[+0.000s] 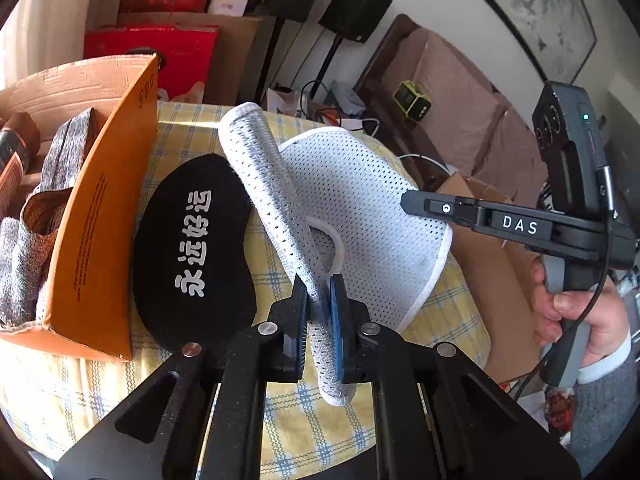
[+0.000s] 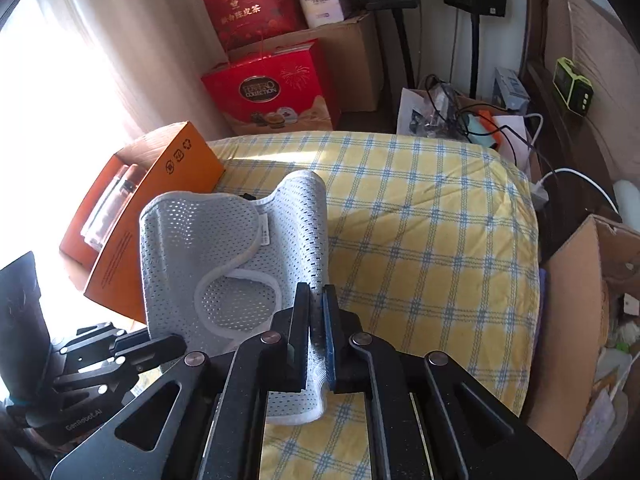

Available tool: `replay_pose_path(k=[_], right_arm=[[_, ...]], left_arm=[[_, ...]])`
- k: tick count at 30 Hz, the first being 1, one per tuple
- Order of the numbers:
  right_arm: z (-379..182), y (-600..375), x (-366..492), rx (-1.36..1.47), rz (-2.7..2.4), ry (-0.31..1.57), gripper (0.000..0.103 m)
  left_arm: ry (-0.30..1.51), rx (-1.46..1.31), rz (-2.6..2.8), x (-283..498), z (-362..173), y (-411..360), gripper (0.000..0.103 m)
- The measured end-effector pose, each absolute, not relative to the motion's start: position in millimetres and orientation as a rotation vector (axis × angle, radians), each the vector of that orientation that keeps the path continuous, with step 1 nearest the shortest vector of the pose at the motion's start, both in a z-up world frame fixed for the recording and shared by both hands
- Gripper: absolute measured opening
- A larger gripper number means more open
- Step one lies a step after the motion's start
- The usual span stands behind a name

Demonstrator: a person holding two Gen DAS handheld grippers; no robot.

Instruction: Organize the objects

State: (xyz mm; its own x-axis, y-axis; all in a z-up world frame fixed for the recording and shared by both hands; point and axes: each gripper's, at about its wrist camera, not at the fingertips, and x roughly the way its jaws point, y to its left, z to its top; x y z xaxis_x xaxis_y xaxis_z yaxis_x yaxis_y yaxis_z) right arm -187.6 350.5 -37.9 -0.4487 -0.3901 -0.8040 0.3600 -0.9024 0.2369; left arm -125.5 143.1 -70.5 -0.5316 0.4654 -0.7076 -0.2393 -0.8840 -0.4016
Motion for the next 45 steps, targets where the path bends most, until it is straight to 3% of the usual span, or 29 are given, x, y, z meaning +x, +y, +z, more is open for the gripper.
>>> replay_pose_path(k=[13,27,36,45], right_arm=[[37,317,-147,1.136,-2.496,-0.024,0.005],[63,223,-154,1.026,-2.382,-0.105,0.005],[37,147,-178,1.056,-2.312,-0.085,0.005],[-9,126,-203,1.138,-2.311,-0.098,0.005]], left_arm=[[-0.409,-1.1,2.396,-131,5,95,0.007],[-0.495,-1.144,2.412,-159,35,-11,0.006],[-0.41,-1.26,2.527,-191,19,-56,0.006],[-0.351,-1.425,2.559,-223,-32,-72,0.006]])
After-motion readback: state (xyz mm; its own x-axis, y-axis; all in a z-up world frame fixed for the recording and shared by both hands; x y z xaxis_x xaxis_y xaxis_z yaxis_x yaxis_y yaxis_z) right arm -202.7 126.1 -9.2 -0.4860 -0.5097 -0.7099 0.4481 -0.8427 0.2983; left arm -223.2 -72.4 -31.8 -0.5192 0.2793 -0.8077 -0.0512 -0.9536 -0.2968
